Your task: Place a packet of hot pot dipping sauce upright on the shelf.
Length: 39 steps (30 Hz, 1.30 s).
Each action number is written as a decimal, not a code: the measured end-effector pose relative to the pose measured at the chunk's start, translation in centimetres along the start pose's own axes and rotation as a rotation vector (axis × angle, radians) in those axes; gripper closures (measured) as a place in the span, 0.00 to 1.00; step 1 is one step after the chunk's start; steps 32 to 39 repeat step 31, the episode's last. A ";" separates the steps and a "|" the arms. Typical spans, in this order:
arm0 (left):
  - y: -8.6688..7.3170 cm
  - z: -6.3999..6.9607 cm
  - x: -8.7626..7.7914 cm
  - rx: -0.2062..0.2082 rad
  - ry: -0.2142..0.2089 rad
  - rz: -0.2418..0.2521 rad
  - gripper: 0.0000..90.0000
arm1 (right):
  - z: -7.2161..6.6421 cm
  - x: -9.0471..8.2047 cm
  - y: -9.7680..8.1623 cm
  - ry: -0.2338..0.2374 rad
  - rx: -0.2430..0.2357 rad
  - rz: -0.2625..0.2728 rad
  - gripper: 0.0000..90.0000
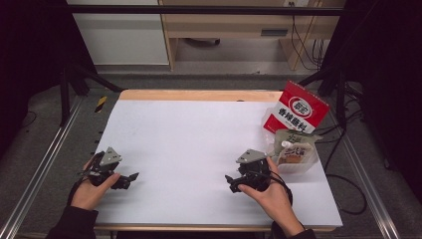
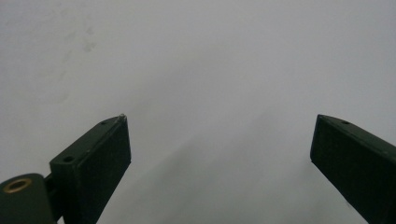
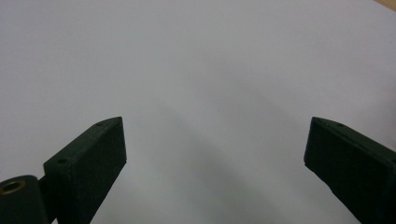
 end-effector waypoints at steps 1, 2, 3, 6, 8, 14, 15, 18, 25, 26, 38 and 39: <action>0.0 0.0 0.0 0.000 0.000 0.000 0.05 | 0.1 0.2 0.0 -0.003 0.007 -0.001 0.07; 0.0 0.0 0.0 0.000 0.000 0.000 0.05 | 0.1 0.5 -0.1 -0.006 0.016 -0.001 0.07; 0.0 0.0 0.0 0.000 0.000 -0.001 0.05 | 0.2 0.8 -0.1 -0.008 0.024 -0.006 0.07; 0.0 0.0 0.0 0.002 -0.001 -0.002 0.05 | 0.4 1.4 -0.2 -0.011 0.051 0.001 0.07; 0.0 0.0 0.1 0.002 -0.001 -0.002 0.05 | 0.5 1.8 -0.3 -0.008 0.063 0.005 0.07; 0.0 0.0 0.1 0.005 -0.002 -0.005 0.05 | 0.8 3.3 -0.4 -0.038 0.104 -0.016 0.07; 0.0 0.0 0.1 0.007 -0.002 -0.006 0.05 | 0.9 3.5 -0.4 -0.060 0.101 -0.015 0.07; 0.0 0.1 0.1 0.009 0.002 -0.005 0.05 | 1.1 4.1 -0.5 -0.097 0.108 -0.031 0.08; 0.1 0.1 0.1 0.014 0.002 -0.004 0.05 | 1.0 4.3 -1.1 -0.077 0.140 -0.017 0.09; 0.1 0.2 0.1 0.015 0.002 -0.003 0.05 | 0.9 4.3 -1.2 -0.070 0.145 -0.017 0.09; 0.1 0.2 0.1 0.022 0.002 -0.006 0.05 | 0.5 4.0 -1.5 -0.064 0.139 -0.016 0.08; 0.1 0.2 0.1 0.022 0.002 -0.006 0.05 | 0.5 4.0 -1.5 -0.064 0.139 -0.016 0.08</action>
Point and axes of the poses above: each handheld gripper's, and its own axes: x roughly forward along the jaws, y roughly out of its top, z roughly to its right, the point moved 3 cm from there along x, roughly forward along the jaws
